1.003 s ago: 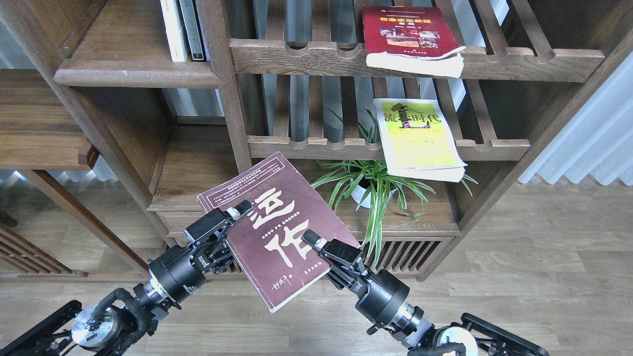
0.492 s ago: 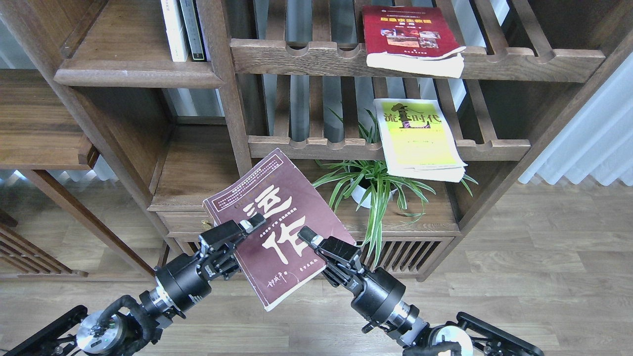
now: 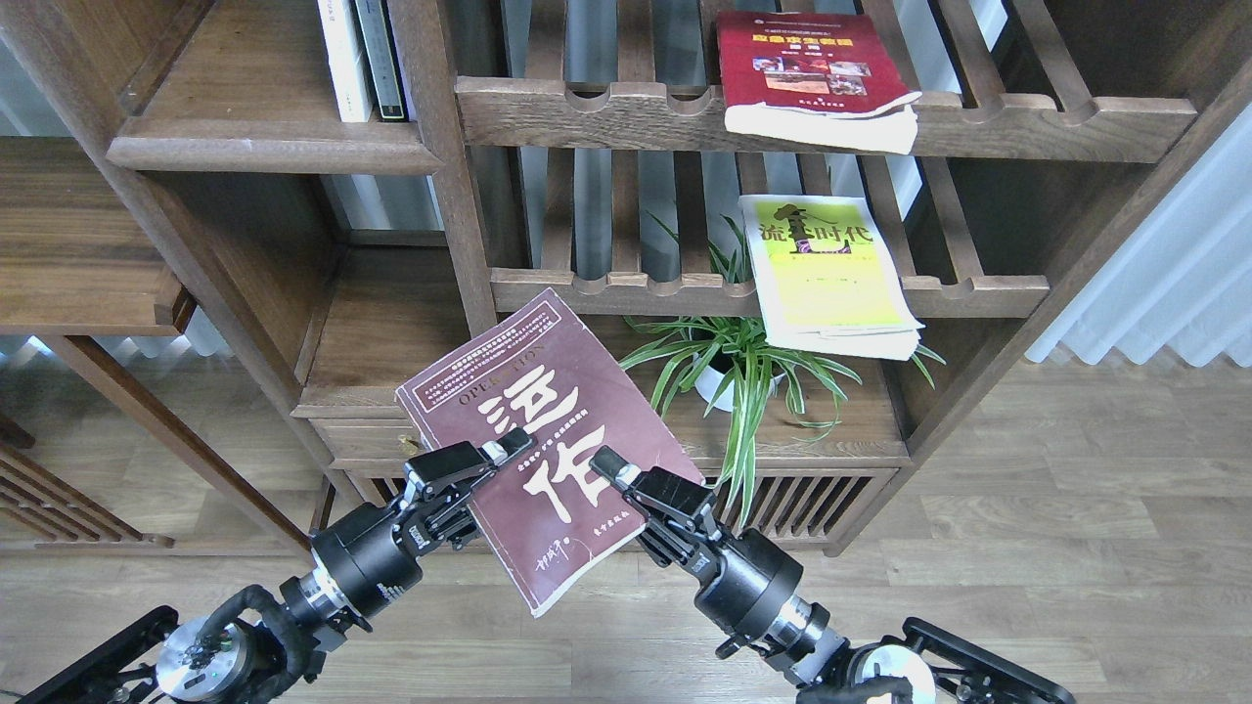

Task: Organize books on shelf
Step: 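Grip the dark red book between both grippers and lower it, then carry the dark red book away with the left gripper, releasing right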

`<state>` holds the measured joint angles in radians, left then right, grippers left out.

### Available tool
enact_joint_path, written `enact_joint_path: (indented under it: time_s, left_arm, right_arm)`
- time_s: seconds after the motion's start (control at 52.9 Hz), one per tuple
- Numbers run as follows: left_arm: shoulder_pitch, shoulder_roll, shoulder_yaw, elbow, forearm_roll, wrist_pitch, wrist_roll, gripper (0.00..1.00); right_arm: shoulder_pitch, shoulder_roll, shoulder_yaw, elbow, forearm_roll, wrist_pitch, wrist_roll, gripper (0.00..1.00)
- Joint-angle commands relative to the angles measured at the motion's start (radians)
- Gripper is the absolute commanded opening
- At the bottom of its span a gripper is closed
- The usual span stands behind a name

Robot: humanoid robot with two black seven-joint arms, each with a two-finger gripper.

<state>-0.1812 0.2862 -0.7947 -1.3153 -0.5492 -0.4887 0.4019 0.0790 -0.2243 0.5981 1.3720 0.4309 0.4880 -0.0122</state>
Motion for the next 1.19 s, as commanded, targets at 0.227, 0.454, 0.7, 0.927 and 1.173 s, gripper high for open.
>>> enact_joint_path:
  time_s: [0.227,0.454,0.7,0.927,1.173]
  left_arm:
    - [0.000,0.002,-0.006,0.002,0.000,0.000,0.000,0.10]
    - [-0.004,0.044,-0.011,0.001,0.009,0.000,0.002,0.09]
    - [0.031,0.160,-0.006,-0.009,0.038,0.000,-0.011,0.07]
    - [0.037,0.186,-0.040,-0.007,0.081,0.000,-0.011,0.07]
    - [0.035,0.194,-0.152,-0.022,0.187,0.000,-0.003,0.07]
  right_arm:
    - [0.001,-0.001,0.022,-0.002,-0.012,0.001,0.011,0.81]
    - [0.001,-0.001,0.054,-0.021,-0.012,0.001,0.012,0.88]
    - [-0.001,-0.001,0.135,-0.080,-0.012,0.001,0.012,0.91]
    - [-0.002,0.000,0.137,-0.088,-0.012,0.001,0.012,0.92]
    - [-0.004,0.023,0.134,-0.087,-0.014,0.001,0.012,0.92]
